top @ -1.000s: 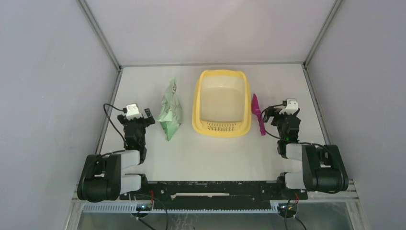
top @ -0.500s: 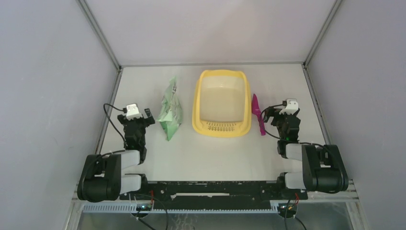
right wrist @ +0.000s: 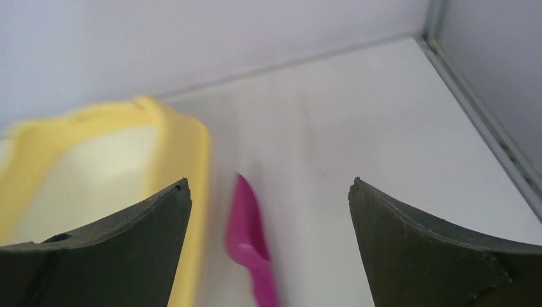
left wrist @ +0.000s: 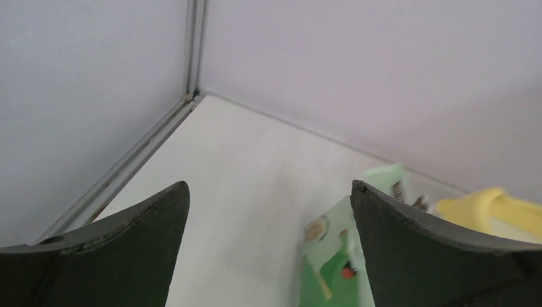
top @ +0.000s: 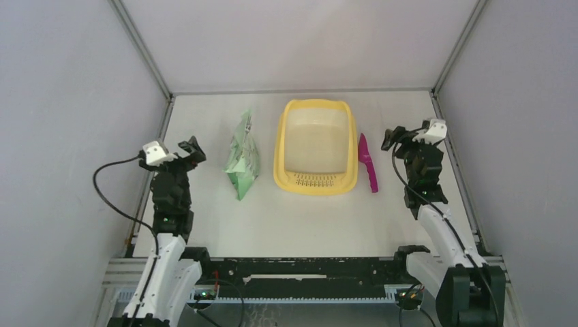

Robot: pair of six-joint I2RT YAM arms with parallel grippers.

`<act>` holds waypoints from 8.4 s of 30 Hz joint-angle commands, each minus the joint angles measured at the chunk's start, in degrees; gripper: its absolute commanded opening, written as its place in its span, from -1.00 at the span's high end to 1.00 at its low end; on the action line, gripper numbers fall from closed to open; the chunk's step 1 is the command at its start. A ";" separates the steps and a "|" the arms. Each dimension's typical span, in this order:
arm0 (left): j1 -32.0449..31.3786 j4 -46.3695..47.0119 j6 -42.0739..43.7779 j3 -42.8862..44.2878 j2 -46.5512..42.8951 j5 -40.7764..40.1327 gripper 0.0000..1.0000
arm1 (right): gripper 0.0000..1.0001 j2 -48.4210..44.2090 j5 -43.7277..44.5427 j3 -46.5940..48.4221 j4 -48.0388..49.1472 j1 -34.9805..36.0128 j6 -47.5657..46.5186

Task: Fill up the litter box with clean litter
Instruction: Remove the clamp from the cat litter bag, then place the clamp at the center of the board, then pick up the cat litter bag at the center of the board.

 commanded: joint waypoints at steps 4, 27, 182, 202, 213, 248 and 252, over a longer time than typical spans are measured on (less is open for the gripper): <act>0.38 -29.50 -19.60 26.74 4.27 9.16 -1.00 | -0.98 -9.02 -11.89 18.80 -25.62 6.60 11.52; -5.72 -51.24 -23.30 39.22 22.11 12.01 -1.00 | -0.38 36.59 -21.36 77.32 -58.06 25.46 20.73; -5.20 -43.75 -28.46 24.21 23.35 17.78 -0.74 | -0.33 26.61 -5.91 49.81 -64.49 22.84 12.36; -3.49 -39.56 -29.02 30.89 23.25 29.06 1.00 | -0.32 25.86 -11.04 50.43 -63.56 24.38 10.19; -13.96 -64.52 -18.32 47.77 23.97 3.97 1.00 | -0.31 29.97 -15.01 58.74 -67.00 29.98 5.22; -20.71 -65.79 -14.23 50.71 7.20 21.16 1.00 | -0.32 44.29 -53.54 59.98 -22.47 35.78 -18.67; -20.71 -65.87 -14.53 52.78 7.54 26.62 1.00 | -0.33 41.65 -53.23 59.18 -23.18 36.49 -24.22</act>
